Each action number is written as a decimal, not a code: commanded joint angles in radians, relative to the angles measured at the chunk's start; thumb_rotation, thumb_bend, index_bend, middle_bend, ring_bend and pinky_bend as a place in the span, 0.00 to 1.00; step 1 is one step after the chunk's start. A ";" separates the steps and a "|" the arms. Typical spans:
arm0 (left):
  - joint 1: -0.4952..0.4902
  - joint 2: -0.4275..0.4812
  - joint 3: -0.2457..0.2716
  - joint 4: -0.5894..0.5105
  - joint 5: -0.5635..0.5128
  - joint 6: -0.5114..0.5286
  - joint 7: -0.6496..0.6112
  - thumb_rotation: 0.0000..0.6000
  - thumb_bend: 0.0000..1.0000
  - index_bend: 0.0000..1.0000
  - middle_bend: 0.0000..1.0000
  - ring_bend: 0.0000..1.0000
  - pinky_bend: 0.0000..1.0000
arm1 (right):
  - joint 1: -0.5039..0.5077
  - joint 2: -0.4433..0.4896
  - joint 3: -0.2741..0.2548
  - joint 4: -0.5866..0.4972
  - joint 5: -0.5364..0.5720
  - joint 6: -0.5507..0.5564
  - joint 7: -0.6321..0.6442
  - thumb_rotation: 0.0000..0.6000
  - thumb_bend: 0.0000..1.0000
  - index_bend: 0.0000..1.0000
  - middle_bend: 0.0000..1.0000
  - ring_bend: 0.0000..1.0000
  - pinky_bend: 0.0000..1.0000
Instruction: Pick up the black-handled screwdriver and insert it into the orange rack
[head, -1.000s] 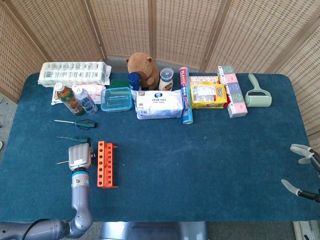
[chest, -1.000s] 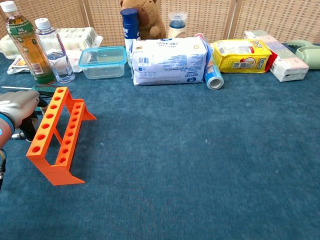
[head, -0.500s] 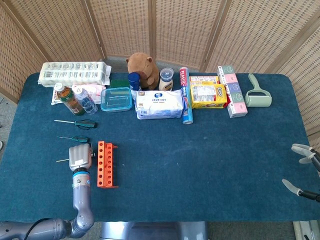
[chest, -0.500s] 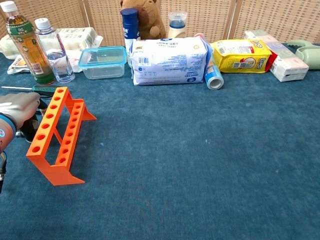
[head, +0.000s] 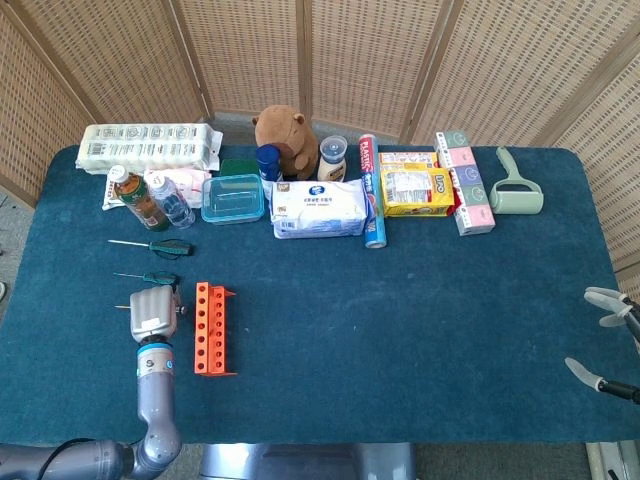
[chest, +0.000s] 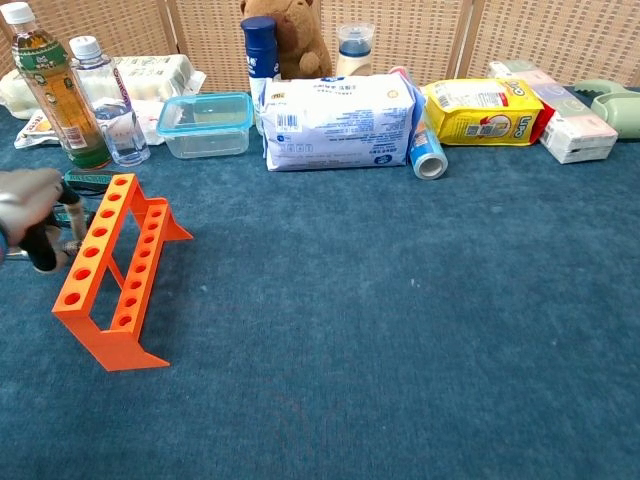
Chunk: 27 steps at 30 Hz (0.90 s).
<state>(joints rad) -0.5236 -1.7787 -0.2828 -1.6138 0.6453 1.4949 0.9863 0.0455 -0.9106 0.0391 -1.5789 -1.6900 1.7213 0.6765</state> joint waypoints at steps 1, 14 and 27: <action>0.017 0.048 0.005 -0.057 0.012 0.014 -0.009 1.00 0.41 0.52 0.87 0.85 0.92 | 0.000 -0.001 -0.001 -0.001 -0.002 0.000 -0.004 1.00 0.23 0.21 0.22 0.27 0.39; 0.117 0.261 0.091 -0.335 0.219 0.098 -0.139 1.00 0.41 0.52 0.87 0.85 0.92 | 0.005 -0.006 -0.001 -0.011 -0.002 -0.013 -0.033 1.00 0.23 0.21 0.22 0.27 0.39; 0.209 0.460 0.146 -0.490 0.397 0.115 -0.339 1.00 0.43 0.52 0.87 0.85 0.92 | 0.008 -0.014 -0.002 -0.029 -0.002 -0.026 -0.083 1.00 0.23 0.21 0.22 0.27 0.39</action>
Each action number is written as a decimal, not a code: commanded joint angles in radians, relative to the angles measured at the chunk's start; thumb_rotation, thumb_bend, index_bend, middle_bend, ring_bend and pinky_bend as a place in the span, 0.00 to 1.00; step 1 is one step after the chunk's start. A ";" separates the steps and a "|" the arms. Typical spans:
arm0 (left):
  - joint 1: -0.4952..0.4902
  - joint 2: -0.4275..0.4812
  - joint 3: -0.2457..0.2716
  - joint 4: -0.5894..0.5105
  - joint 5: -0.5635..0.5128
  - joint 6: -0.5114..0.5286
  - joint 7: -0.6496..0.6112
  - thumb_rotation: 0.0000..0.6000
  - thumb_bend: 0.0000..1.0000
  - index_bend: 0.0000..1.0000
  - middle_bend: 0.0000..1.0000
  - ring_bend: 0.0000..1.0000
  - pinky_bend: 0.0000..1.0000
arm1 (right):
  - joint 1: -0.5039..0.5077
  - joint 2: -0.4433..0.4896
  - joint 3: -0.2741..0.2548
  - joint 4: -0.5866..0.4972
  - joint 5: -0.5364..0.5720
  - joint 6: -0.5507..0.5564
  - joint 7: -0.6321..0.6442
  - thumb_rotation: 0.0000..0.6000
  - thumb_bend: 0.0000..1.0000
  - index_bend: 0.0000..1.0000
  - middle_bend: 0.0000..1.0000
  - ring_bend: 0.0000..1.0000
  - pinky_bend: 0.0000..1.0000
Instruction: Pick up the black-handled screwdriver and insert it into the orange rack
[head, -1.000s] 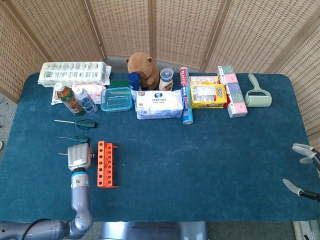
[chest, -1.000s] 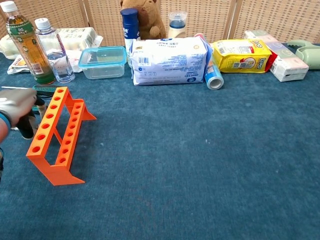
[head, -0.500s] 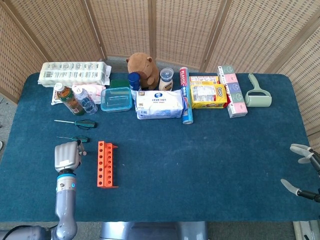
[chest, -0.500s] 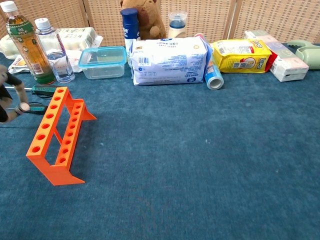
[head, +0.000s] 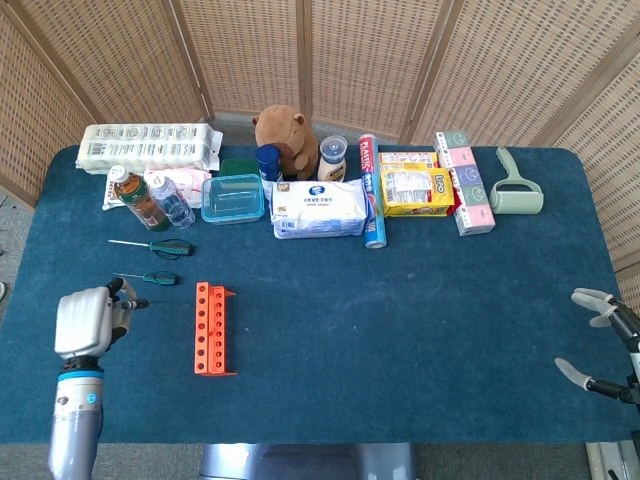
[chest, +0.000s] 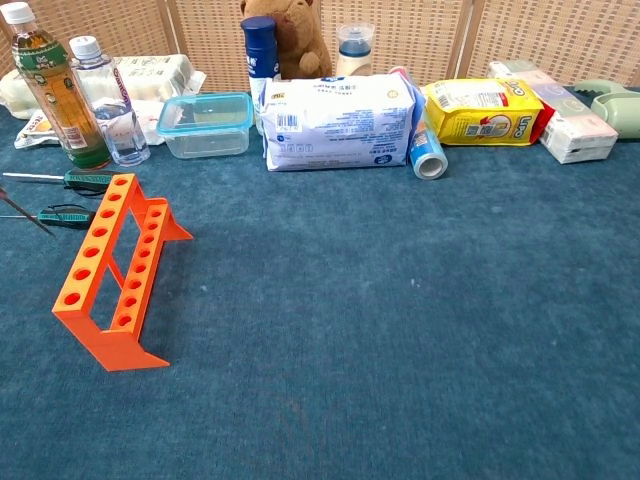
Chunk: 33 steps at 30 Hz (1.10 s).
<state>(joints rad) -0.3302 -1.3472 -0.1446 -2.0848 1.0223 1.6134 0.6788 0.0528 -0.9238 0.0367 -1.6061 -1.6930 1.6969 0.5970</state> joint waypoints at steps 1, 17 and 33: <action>0.021 0.044 0.008 -0.027 0.028 -0.007 -0.049 1.00 0.43 0.52 0.87 0.85 0.92 | 0.001 -0.002 0.000 -0.003 0.002 -0.003 -0.008 1.00 0.23 0.21 0.22 0.27 0.39; 0.051 0.181 0.033 -0.156 0.168 -0.061 -0.190 1.00 0.43 0.52 0.87 0.85 0.92 | 0.002 -0.007 0.001 -0.014 0.003 -0.010 -0.040 1.00 0.23 0.21 0.22 0.27 0.39; 0.003 0.251 0.009 -0.223 0.218 -0.170 -0.248 1.00 0.43 0.52 0.87 0.85 0.92 | 0.000 -0.004 0.002 -0.010 0.005 -0.005 -0.026 1.00 0.23 0.21 0.22 0.27 0.39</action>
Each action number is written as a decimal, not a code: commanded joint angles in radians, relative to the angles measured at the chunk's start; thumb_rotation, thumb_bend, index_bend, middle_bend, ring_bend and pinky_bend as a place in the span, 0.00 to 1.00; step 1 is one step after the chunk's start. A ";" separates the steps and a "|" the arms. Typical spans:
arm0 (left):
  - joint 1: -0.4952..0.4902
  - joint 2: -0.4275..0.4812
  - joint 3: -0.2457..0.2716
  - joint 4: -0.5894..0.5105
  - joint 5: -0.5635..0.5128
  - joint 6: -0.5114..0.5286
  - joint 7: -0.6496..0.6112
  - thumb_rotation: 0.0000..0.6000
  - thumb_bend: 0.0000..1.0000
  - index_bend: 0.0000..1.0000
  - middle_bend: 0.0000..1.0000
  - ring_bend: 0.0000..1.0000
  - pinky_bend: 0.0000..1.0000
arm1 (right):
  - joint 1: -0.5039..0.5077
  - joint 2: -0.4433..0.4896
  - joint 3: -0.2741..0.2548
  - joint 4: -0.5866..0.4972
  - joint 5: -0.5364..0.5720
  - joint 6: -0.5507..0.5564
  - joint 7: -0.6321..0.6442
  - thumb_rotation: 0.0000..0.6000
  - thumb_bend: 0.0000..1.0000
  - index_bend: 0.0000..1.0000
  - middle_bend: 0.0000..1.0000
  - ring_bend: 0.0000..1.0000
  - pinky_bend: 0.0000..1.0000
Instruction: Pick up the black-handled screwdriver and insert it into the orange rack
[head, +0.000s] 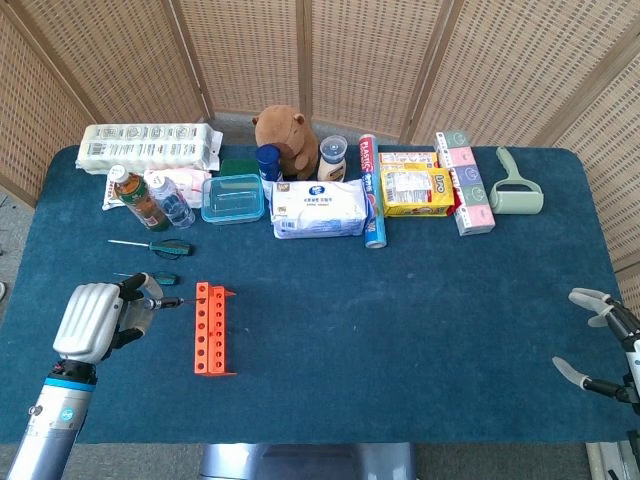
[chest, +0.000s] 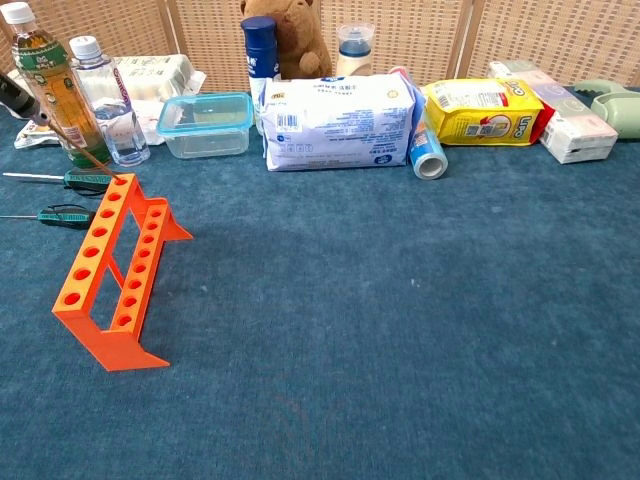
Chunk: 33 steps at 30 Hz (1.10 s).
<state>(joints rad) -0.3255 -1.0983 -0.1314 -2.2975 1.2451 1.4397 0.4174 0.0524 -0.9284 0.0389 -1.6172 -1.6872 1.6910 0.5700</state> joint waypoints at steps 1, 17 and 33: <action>-0.003 0.002 -0.006 -0.014 -0.007 0.006 0.020 1.00 0.43 0.52 0.87 0.85 0.92 | 0.000 0.001 0.000 0.001 -0.001 0.001 0.003 1.00 0.23 0.21 0.22 0.27 0.39; -0.047 -0.061 -0.076 0.056 -0.115 0.032 0.086 1.00 0.43 0.52 0.87 0.85 0.92 | 0.000 0.007 -0.001 0.001 0.002 -0.003 0.016 1.00 0.23 0.21 0.22 0.27 0.39; -0.058 -0.092 -0.078 0.061 -0.133 0.044 0.104 1.00 0.43 0.52 0.87 0.85 0.92 | -0.001 0.008 0.000 0.003 0.004 -0.002 0.023 1.00 0.23 0.21 0.22 0.27 0.39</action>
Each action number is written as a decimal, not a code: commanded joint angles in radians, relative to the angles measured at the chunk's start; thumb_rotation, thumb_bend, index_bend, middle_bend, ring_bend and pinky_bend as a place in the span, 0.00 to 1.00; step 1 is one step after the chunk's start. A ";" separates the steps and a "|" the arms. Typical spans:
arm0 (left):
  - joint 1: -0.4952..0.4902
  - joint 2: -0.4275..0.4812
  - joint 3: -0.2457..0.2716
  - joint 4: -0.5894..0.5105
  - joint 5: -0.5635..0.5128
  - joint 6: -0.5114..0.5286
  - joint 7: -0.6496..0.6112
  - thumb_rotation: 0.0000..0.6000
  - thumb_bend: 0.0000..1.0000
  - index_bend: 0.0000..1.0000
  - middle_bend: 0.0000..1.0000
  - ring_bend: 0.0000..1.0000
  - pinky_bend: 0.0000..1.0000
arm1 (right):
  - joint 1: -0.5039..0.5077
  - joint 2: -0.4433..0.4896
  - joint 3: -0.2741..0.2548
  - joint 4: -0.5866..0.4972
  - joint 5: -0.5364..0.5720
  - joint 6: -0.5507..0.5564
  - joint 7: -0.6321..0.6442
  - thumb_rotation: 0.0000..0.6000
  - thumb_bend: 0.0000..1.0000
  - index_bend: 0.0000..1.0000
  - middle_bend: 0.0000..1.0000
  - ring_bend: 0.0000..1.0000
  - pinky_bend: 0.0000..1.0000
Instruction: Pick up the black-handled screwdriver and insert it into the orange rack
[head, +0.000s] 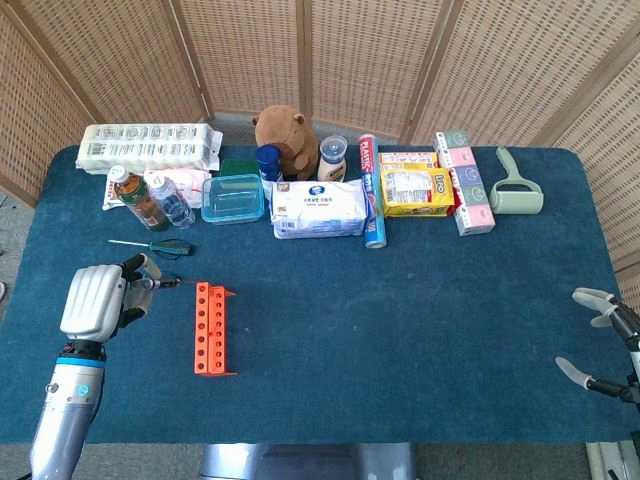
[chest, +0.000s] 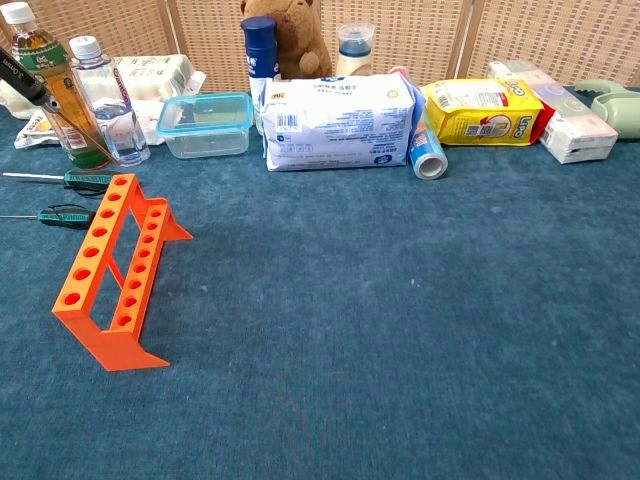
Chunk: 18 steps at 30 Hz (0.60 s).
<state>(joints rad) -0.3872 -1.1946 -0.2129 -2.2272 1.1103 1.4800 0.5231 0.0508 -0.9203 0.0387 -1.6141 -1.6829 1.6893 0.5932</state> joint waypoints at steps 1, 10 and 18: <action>0.005 0.006 0.004 -0.012 0.002 0.004 -0.002 1.00 0.43 0.52 0.87 0.85 0.92 | 0.000 0.000 0.000 0.000 -0.001 0.000 0.000 1.00 0.23 0.21 0.22 0.27 0.39; 0.010 0.023 0.013 -0.042 -0.011 0.000 -0.001 1.00 0.43 0.52 0.87 0.85 0.92 | -0.001 0.000 -0.001 0.000 -0.002 0.002 0.001 1.00 0.23 0.21 0.22 0.27 0.39; 0.003 0.013 0.014 -0.041 -0.024 0.000 0.013 1.00 0.43 0.52 0.87 0.85 0.92 | -0.001 0.001 0.000 0.002 -0.002 0.003 0.006 1.00 0.23 0.21 0.22 0.27 0.39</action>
<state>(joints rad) -0.3838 -1.1803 -0.1992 -2.2682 1.0871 1.4795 0.5346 0.0494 -0.9190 0.0385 -1.6119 -1.6849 1.6923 0.5992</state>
